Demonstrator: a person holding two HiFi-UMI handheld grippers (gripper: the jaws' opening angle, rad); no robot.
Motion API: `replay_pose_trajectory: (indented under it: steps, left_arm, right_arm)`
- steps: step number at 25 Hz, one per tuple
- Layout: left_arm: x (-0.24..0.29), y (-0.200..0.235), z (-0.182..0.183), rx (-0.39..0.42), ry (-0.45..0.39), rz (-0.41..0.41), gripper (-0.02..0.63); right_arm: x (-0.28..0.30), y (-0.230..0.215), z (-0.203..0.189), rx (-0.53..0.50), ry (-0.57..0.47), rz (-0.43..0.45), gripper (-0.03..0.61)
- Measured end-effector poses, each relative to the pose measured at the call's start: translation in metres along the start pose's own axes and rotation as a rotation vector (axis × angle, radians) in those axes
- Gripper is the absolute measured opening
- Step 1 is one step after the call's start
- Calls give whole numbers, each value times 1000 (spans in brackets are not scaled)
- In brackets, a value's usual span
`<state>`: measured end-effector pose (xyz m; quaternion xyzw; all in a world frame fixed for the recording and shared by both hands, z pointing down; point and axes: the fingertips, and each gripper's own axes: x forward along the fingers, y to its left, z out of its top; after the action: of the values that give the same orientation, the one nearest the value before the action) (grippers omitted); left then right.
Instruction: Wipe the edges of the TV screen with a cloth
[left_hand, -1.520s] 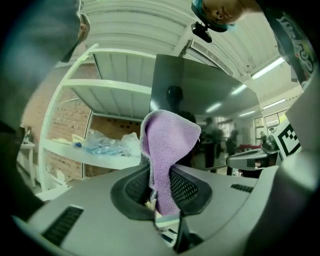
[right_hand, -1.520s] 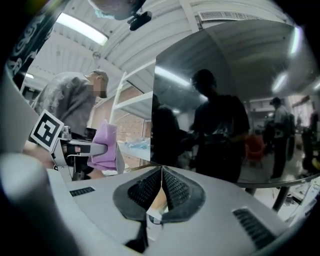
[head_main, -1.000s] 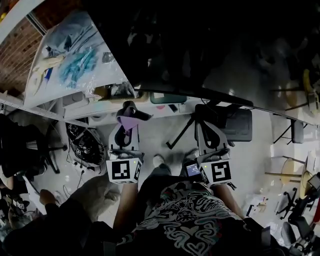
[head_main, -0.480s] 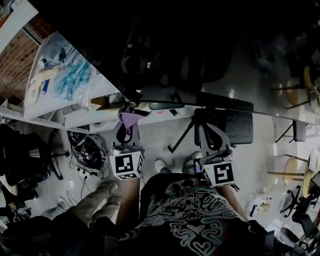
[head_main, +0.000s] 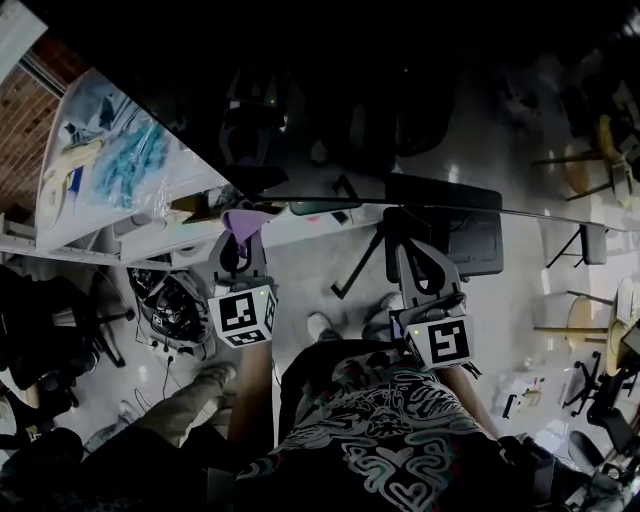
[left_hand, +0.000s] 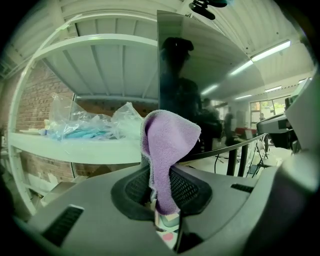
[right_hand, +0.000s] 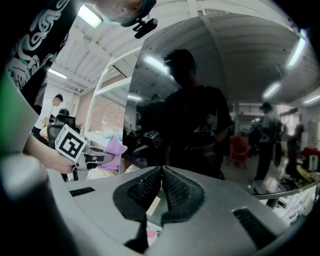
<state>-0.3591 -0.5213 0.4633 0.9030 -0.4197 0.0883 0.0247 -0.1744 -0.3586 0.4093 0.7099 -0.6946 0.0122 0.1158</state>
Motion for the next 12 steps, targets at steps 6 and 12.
replay_pose_trajectory:
  steps: [6,12]
  left_arm:
    - [14,-11,1,23,-6,-26,71]
    - [24,-12,6,21,-13,-25,71]
  right_arm:
    - [0,-3,-3,-4,8,-9,29]
    - [6,-9,1,5,-11,-11,29]
